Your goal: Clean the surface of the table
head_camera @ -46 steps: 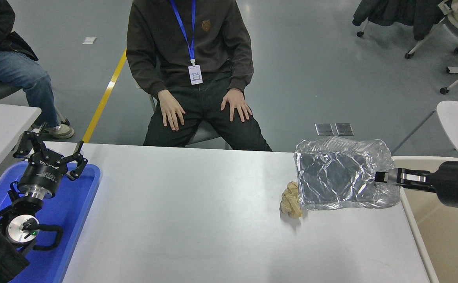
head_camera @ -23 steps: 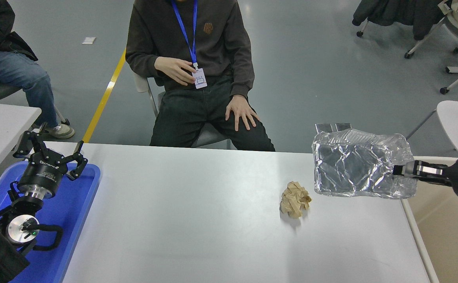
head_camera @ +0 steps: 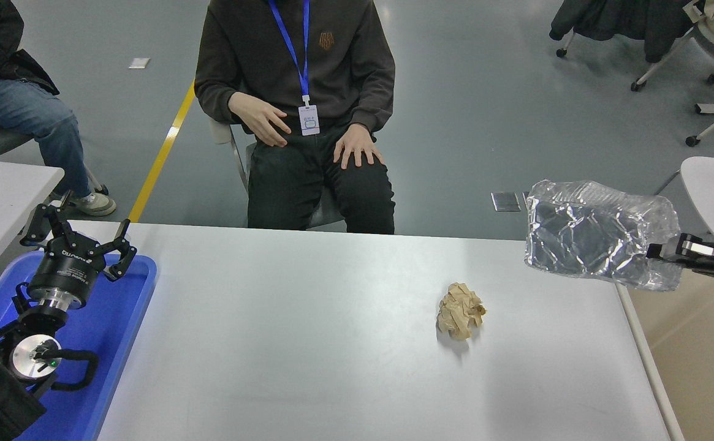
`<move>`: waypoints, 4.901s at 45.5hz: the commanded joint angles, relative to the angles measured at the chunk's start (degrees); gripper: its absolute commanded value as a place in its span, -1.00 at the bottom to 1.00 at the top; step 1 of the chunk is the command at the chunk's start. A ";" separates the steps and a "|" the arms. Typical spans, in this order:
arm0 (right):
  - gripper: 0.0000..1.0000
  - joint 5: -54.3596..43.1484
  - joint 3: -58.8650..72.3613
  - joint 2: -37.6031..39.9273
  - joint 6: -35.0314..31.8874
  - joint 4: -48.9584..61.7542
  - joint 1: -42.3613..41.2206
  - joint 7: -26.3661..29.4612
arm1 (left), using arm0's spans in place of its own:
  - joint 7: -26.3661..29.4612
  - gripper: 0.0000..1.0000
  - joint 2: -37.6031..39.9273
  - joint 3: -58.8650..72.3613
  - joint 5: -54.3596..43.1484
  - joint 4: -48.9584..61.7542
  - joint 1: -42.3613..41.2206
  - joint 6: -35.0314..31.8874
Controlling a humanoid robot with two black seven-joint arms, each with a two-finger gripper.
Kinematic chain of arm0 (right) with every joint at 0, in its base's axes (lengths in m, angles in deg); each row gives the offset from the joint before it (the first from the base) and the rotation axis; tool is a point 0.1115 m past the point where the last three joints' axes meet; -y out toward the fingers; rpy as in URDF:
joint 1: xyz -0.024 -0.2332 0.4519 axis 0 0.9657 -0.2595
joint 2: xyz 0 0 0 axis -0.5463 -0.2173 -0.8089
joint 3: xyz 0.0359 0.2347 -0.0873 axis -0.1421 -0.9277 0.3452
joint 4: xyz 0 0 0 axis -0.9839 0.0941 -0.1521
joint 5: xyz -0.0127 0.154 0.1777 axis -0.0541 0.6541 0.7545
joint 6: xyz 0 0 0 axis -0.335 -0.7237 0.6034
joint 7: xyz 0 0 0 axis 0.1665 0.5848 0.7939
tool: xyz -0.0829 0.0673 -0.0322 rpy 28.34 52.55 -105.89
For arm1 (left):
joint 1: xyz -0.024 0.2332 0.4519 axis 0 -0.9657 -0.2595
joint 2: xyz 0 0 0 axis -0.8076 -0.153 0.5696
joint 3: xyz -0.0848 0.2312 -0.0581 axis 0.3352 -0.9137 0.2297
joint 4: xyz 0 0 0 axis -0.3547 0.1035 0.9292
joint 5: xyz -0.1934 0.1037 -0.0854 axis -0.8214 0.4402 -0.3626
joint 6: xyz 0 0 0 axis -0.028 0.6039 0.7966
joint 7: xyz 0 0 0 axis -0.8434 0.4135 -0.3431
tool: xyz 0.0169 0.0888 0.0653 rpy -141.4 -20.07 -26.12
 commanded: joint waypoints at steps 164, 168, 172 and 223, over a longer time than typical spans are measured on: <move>0.93 51.49 10.70 -45.65 19.46 75.98 7.55 3.81 | 0.00 1.00 0.00 0.00 0.00 0.01 0.00 0.00; 0.94 52.56 6.84 -44.42 19.11 74.75 7.46 3.81 | 0.00 1.00 0.00 0.00 0.00 0.01 0.00 0.00; 0.94 52.56 1.13 -41.62 18.23 70.19 7.55 3.63 | 0.00 1.00 0.00 0.00 0.00 0.01 0.00 0.00; 0.98 51.59 -42.57 -41.17 2.33 30.10 17.74 1.35 | 0.00 1.00 0.00 0.00 0.00 -0.07 0.00 0.00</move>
